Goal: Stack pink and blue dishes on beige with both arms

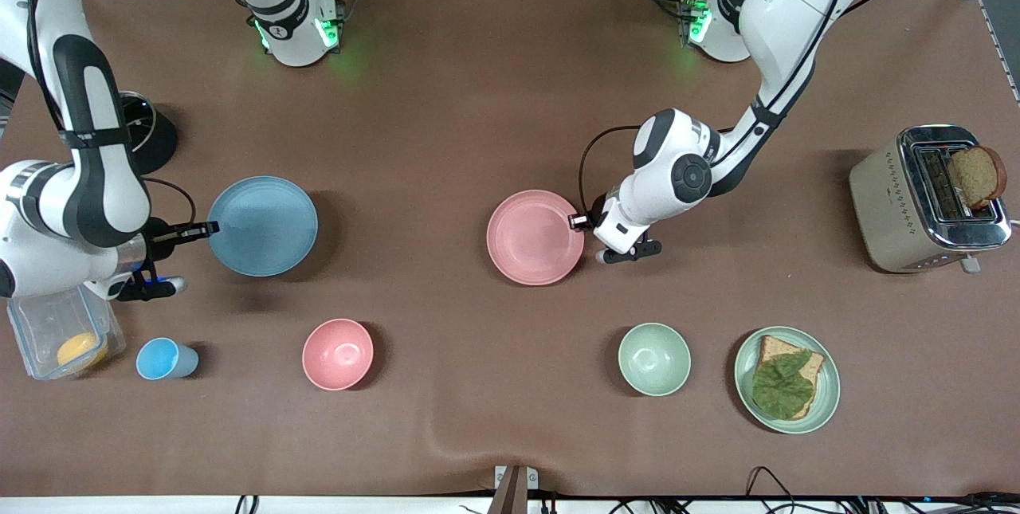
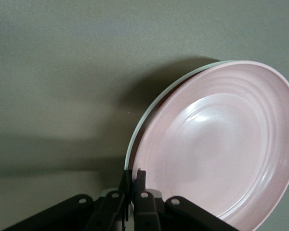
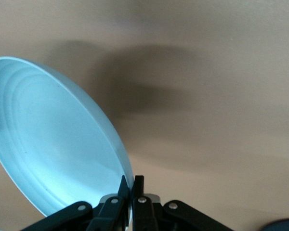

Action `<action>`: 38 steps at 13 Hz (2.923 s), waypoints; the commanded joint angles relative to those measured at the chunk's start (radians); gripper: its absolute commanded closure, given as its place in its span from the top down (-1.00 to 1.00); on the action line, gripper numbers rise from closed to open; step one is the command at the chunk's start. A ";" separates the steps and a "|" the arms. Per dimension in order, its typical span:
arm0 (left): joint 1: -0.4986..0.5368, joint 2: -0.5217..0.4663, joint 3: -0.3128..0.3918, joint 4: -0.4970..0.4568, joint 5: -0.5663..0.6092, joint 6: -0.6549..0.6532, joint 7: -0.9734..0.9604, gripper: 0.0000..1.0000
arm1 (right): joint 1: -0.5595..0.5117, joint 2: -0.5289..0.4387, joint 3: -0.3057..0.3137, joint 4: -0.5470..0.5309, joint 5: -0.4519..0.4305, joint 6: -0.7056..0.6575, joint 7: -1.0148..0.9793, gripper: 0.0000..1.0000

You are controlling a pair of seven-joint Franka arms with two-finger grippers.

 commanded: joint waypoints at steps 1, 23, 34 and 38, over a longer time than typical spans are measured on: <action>-0.014 0.000 0.008 0.002 -0.006 0.015 -0.005 -0.78 | 0.008 0.020 -0.004 0.046 0.039 -0.031 0.000 -1.00; 0.278 -0.422 0.029 0.543 0.345 -0.986 0.030 1.00 | 0.391 0.073 -0.004 0.118 0.405 -0.005 0.463 -1.00; 0.221 -0.509 0.191 0.577 0.261 -1.076 0.308 1.00 | 0.608 0.201 -0.004 0.121 0.668 0.335 0.488 -1.00; 0.200 -0.530 0.212 0.550 0.260 -1.076 0.314 1.00 | 0.657 0.236 -0.004 0.124 0.701 0.400 0.488 -1.00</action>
